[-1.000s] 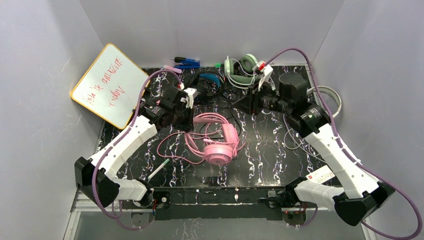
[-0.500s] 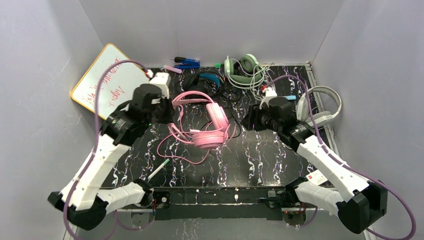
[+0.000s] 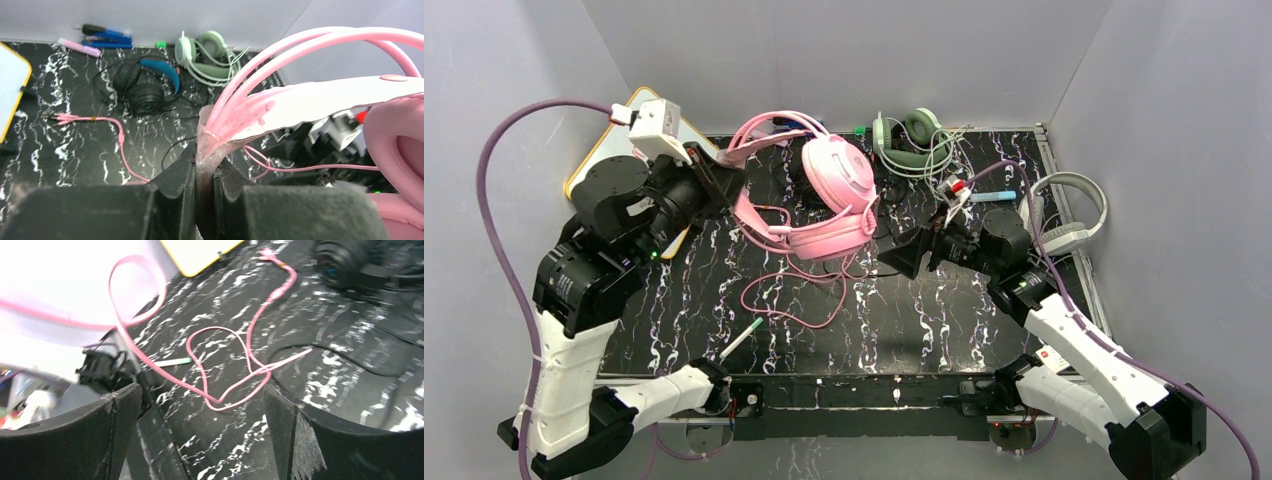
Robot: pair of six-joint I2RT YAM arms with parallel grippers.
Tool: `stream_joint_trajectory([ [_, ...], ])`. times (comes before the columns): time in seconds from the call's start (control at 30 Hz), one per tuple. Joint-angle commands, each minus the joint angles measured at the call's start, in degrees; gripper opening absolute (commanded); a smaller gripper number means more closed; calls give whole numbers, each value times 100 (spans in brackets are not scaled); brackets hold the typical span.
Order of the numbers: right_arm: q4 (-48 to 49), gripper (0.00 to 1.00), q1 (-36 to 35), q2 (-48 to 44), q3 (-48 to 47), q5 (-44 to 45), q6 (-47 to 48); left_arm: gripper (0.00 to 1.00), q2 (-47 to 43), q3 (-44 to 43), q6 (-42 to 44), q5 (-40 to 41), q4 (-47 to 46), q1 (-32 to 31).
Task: Wrap the headphones
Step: Untie the headphones cable from the headphones.
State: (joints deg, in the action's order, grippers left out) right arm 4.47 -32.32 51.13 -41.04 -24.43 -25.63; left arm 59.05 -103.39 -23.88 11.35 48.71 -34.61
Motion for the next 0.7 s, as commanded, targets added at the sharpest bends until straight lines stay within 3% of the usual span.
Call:
stream_joint_trajectory([
  [0.0, 1581, 97, 0, 133, 319, -1637, -250, 0, 127, -546, -642, 49, -530, -2],
  [0.27, 2339, 93, -5, 562, 192, -1856, -165, 0, 510, -1156, -824, -361, -474, -2],
  [0.5, 2554, 76, -12, 1308, -339, -2466, -209, 0, 617, -1158, -1064, -87, -362, -1],
  [0.53, 2555, 71, -12, 1355, -369, -2470, -228, 0, 650, -1157, -1098, -74, -341, -2],
  [0.6, 2538, 52, -3, 1368, -417, -2434, -247, 0, 712, -1153, -1140, -92, -330, -2],
  [0.63, 2466, 32, -8, 1336, -434, -2313, -246, 0, 749, -1137, -1144, -89, -315, -2],
  [0.67, 2294, 17, 2, 1280, -459, -1970, -209, 0, 799, -1118, -1136, -46, -287, -2],
])
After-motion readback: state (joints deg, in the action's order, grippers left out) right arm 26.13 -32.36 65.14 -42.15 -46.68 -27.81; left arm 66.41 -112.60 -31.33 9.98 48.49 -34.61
